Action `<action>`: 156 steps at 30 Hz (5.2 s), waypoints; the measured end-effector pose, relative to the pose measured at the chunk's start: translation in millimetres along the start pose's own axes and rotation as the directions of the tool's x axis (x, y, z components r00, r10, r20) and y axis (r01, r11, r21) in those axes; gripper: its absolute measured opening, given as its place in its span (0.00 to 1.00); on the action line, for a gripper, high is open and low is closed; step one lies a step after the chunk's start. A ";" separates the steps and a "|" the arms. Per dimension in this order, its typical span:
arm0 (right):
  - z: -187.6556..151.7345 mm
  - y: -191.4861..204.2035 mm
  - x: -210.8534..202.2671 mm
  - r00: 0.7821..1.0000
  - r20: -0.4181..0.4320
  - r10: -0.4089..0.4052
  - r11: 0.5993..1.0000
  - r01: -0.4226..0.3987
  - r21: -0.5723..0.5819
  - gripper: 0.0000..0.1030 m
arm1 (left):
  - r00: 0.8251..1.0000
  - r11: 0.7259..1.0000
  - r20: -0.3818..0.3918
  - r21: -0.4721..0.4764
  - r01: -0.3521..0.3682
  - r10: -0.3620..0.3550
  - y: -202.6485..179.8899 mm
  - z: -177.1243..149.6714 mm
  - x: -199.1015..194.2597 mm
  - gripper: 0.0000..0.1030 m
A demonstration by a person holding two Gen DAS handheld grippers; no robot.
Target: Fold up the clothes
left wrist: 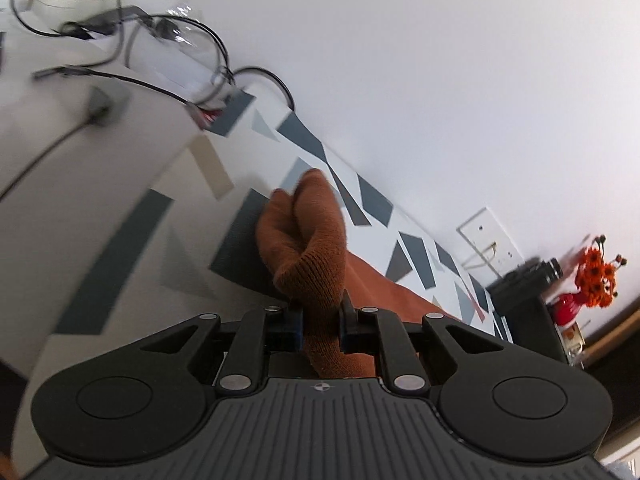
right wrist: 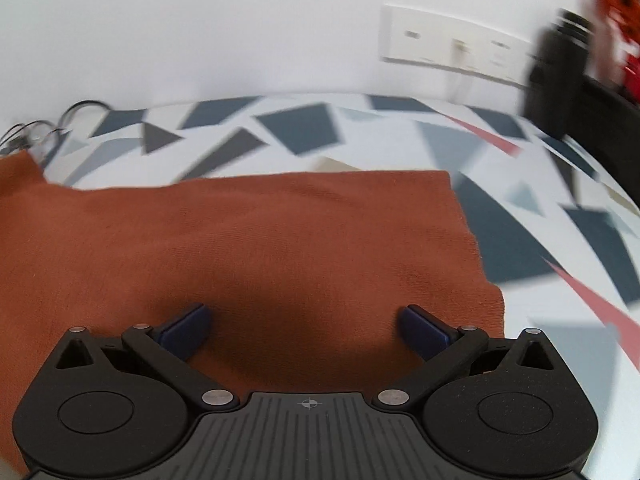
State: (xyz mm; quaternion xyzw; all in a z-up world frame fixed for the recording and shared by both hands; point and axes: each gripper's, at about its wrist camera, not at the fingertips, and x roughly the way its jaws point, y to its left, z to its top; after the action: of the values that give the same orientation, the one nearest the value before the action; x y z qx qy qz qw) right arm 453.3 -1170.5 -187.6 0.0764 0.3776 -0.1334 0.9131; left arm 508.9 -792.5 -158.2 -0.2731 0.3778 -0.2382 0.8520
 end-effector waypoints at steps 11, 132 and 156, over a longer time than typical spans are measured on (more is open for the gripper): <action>50.9 20.2 42.1 0.995 -0.024 0.099 0.988 -0.101 -0.118 0.99 | 0.995 0.993 0.049 -0.082 -0.087 0.091 1.2 -21.4 -11.0 0.14; -22.4 -138.1 -78.5 0.982 -0.085 0.168 0.978 -0.155 0.140 0.19 | 0.850 0.670 -0.514 0.592 0.448 -0.115 -217.8 -83.0 130.0 0.76; -41.4 -119.1 -92.3 0.924 -0.211 0.320 0.914 -0.242 0.325 0.27 | 0.946 0.724 -0.231 0.690 -0.005 0.227 -132.1 -64.5 98.7 0.83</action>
State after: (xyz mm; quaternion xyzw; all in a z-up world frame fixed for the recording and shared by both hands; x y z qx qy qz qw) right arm 327.0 -1256.8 -155.8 0.2816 0.4549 -0.0429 0.8437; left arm 492.0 -968.7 -160.1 0.1219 0.4053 -0.3439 0.8383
